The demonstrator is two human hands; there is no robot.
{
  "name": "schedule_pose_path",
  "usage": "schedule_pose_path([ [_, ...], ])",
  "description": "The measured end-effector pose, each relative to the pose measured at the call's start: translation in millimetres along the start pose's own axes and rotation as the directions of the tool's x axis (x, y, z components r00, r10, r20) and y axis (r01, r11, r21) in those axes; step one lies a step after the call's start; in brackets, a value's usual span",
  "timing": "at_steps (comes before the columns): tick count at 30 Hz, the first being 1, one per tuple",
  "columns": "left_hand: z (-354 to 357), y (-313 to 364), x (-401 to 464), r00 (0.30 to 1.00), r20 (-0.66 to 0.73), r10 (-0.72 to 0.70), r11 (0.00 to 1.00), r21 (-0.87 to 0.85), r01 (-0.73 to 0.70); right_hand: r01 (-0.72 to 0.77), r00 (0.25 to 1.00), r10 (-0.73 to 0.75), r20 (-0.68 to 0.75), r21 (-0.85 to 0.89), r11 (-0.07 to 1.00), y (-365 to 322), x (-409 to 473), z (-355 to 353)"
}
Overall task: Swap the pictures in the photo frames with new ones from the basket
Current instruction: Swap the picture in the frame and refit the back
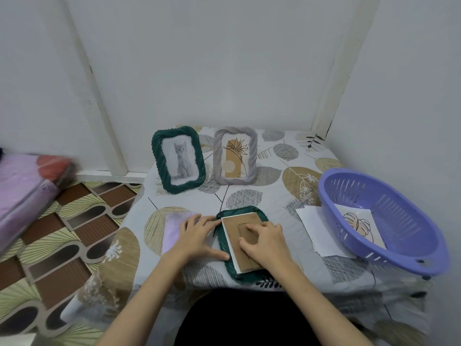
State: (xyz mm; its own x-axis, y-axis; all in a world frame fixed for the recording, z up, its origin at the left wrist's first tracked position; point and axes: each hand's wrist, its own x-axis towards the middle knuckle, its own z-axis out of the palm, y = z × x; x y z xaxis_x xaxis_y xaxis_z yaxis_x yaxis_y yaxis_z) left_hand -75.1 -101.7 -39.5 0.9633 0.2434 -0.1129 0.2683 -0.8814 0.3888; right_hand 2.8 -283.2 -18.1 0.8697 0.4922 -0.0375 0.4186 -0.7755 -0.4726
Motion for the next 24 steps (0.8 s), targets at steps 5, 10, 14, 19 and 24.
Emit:
schedule_pose_path([
  [5, 2.5, -2.5, 1.3, 1.000, -0.002, 0.001, 1.000, -0.015, -0.001, -0.002, 1.000, 0.002, 0.003, -0.013, 1.000, -3.4, 1.1, 3.7],
  [10, 2.4, -2.3, 1.9, 1.000, -0.003, -0.003, 1.000, -0.010, 0.003, 0.004, 1.000, -0.004, 0.000, -0.033, 0.999, -3.1, 0.9, 6.7],
  [14, 1.3, -1.9, 0.6, 1.000, 0.007, 0.002, 1.000, -0.005, -0.002, 0.011, 1.000, -0.010, 0.008, -0.050, 0.999, -2.1, 1.4, 7.9],
  [19, -1.7, -0.4, -0.1, 1.000, 0.029, 0.002, 1.000, 0.000, -0.002, 0.018, 1.000, -0.016, 0.026, -0.055, 0.998, -1.7, 2.8, 7.0],
  [24, 0.9, 11.1, -2.1, 0.999, -0.033, -0.040, 0.998, -0.048, 0.038, 0.026, 0.998, -0.021, 0.067, -0.069, 0.997, 0.7, 3.6, 3.9],
])
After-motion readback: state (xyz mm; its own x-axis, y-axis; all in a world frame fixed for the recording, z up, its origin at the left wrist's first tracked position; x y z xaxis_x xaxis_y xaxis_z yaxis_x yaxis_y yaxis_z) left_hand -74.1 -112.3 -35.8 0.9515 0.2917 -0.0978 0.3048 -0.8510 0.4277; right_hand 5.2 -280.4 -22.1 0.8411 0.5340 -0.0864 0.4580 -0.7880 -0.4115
